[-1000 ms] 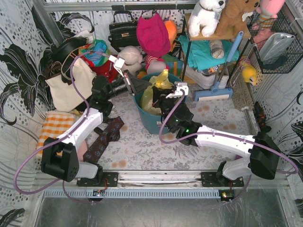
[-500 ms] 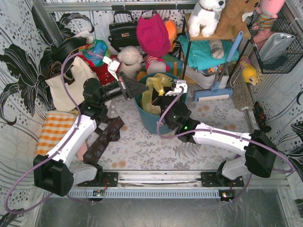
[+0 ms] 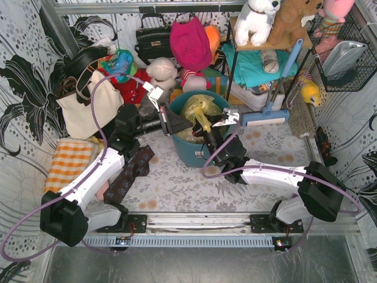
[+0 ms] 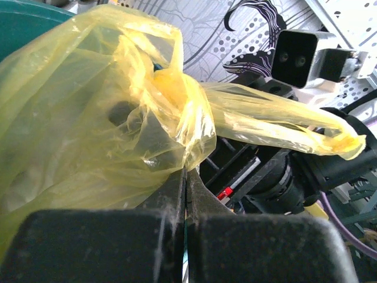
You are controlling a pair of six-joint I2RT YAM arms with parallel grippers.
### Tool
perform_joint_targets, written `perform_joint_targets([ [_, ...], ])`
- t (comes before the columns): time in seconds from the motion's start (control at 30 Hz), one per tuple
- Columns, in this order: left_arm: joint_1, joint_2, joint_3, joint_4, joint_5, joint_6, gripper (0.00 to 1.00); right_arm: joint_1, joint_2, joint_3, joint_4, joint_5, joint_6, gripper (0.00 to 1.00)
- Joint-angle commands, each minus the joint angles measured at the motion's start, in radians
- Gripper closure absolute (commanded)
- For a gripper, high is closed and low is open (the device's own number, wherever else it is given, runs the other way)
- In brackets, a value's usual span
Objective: Tie the trash bag
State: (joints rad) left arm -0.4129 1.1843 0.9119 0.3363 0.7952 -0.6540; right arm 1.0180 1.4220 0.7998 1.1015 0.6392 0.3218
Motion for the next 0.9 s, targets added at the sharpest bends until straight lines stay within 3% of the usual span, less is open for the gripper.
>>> perform_joint_targets([
  [0.0, -0.040, -0.024, -0.004, 0.004, -0.006, 0.017, 1.00, -0.016, -0.032, -0.057, 0.215, -0.067, -0.010, 1.00],
  [0.27, -0.055, -0.063, -0.018, -0.091, -0.061, 0.060, 1.00, -0.045, -0.041, -0.113, 0.343, -0.179, -0.020, 1.00],
  [0.6, -0.063, -0.062, -0.038, -0.057, 0.014, 0.021, 1.00, -0.086, -0.005, -0.141, 0.451, -0.212, 0.000, 1.00],
  [0.87, -0.064, -0.060, -0.034, -0.088, 0.033, 0.026, 0.98, -0.123, 0.046, -0.142, 0.537, -0.358, 0.081, 1.00],
])
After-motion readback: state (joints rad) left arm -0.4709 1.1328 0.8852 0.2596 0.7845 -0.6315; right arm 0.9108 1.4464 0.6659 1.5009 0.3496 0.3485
